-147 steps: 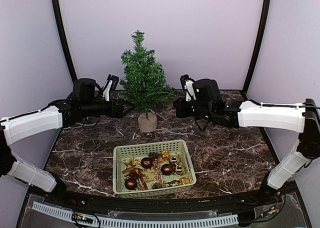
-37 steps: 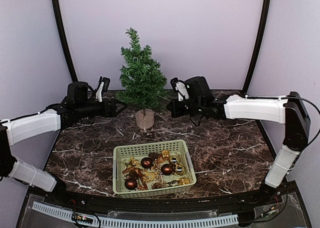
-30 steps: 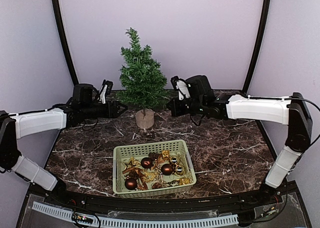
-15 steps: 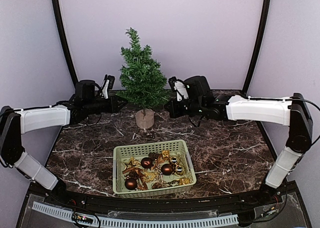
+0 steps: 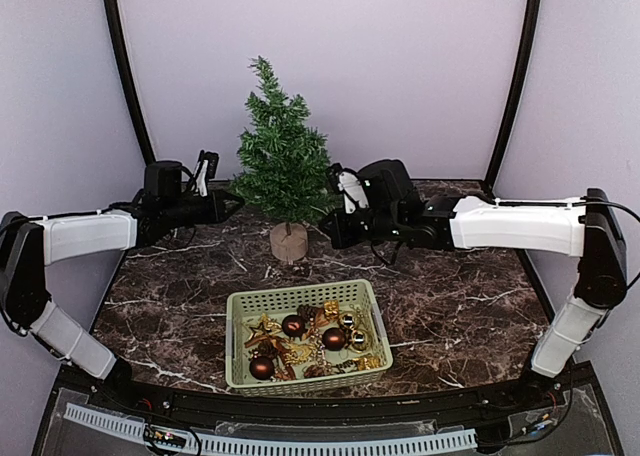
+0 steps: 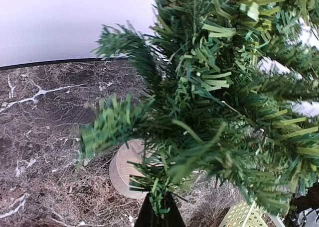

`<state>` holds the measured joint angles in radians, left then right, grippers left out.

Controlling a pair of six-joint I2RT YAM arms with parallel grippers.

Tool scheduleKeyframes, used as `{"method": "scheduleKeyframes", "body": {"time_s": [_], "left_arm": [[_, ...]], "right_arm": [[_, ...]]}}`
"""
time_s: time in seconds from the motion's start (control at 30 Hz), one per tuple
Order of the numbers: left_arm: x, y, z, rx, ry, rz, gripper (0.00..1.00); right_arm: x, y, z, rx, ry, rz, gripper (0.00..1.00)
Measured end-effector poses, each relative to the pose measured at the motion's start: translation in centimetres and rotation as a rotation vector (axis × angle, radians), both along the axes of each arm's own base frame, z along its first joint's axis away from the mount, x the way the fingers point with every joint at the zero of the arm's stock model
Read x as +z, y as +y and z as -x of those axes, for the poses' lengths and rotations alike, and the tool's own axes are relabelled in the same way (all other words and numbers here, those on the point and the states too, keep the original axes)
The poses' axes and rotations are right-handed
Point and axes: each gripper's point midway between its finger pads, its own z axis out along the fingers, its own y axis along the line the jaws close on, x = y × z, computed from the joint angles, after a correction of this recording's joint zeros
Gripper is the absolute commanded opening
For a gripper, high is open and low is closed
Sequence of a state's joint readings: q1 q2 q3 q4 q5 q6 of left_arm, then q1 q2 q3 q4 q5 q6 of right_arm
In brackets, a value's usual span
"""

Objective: Decorate the small christmas tree
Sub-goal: Wrap the side of the string light in the gap of the branches.

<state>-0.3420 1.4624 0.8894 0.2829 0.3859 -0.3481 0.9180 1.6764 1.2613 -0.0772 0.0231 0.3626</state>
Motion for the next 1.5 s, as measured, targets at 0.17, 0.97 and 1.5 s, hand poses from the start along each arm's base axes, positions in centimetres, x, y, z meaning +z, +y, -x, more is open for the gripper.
{"method": "scheduleKeyframes", "body": {"time_s": [0.17, 0.97, 1.5], "left_arm": [[-0.4, 1.1, -0.9, -0.009, 0.016, 0.014, 0.03], [3.2, -0.2, 4.8, -0.016, -0.103, -0.087, 0.71], [-0.3, -5.3, 5.7, -0.1, -0.013, -0.093, 0.37]], "right_arm": [[-0.1, 1.1, 1.6, 0.032, 0.018, -0.003, 0.0], [0.7, -1.0, -1.0, -0.075, -0.013, 0.037, 0.0], [-2.5, 0.8, -3.0, -0.052, 0.025, -0.008, 0.03]]}}
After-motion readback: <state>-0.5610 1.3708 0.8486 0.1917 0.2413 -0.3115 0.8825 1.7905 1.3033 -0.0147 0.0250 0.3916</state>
